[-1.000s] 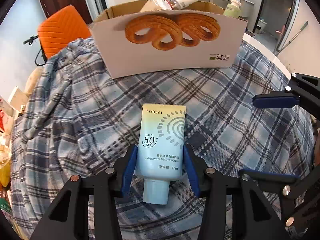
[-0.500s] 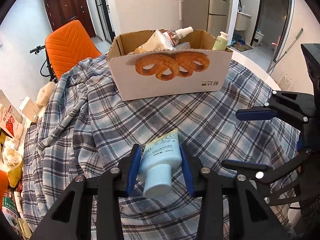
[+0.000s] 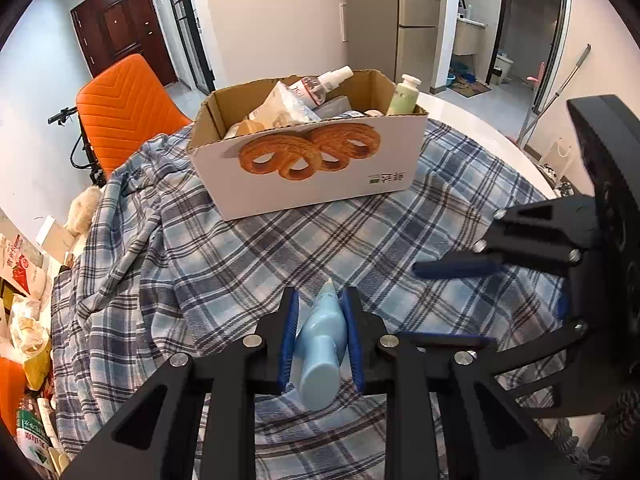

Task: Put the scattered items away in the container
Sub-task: 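Pass the sunscreen tube from the left gripper into the right gripper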

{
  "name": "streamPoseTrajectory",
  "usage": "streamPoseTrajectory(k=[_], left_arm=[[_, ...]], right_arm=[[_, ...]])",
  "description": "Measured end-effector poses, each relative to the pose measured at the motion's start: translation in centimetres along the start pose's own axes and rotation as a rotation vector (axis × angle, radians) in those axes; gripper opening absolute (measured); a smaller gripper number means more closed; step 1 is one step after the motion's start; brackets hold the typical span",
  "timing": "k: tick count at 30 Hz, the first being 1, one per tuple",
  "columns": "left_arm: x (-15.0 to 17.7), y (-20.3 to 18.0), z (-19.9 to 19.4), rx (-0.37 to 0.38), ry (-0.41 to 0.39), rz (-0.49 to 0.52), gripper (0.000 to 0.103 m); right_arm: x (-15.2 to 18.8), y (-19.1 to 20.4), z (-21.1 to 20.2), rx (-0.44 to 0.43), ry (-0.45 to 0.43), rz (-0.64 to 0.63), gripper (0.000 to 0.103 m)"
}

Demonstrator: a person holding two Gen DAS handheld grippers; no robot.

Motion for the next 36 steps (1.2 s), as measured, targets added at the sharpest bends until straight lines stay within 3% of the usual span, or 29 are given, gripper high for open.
streamPoseTrajectory(k=[6,8,11,16,23,25,36], left_arm=[[-0.8,-0.6,-0.2,0.020,0.000,0.010,0.023],[-0.9,-1.1,-0.3,0.026,0.004,0.026,0.023],[-0.9,-2.0,-0.4,0.038,0.006,0.058,0.023],[-1.3,-3.4,-0.3,0.061,0.003,0.074,0.023],[-1.9,-3.8,0.3,0.091,-0.002,0.048,0.023],[-1.9,-3.9,0.4,0.093,0.000,0.049,0.023],[-1.9,-2.8,0.9,0.067,-0.006,0.016,0.024]], right_arm=[[-0.5,0.8,-0.2,0.016,-0.080,-0.030,0.046],[-0.8,0.9,-0.6,0.010,-0.119,-0.038,0.060],[-1.1,0.9,-1.1,-0.010,-0.164,-0.049,0.071],[-1.0,0.7,-0.3,-0.025,-0.139,-0.060,0.071],[-0.7,-0.6,0.6,-0.053,-0.158,0.036,0.071],[-0.6,-0.8,1.0,-0.064,-0.151,0.063,0.060],[-0.5,-0.5,1.2,-0.086,-0.137,0.079,0.052]])
Point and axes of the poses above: each gripper's, at about its wrist camera, not at the fingertips, and z roughly the way its jaws point, y to its left, x to its underside, the point moved 6 cm from there along z, roughly the way its jaws point, and after that the axes turned 1 degree about -y, right-handed, at the moved point
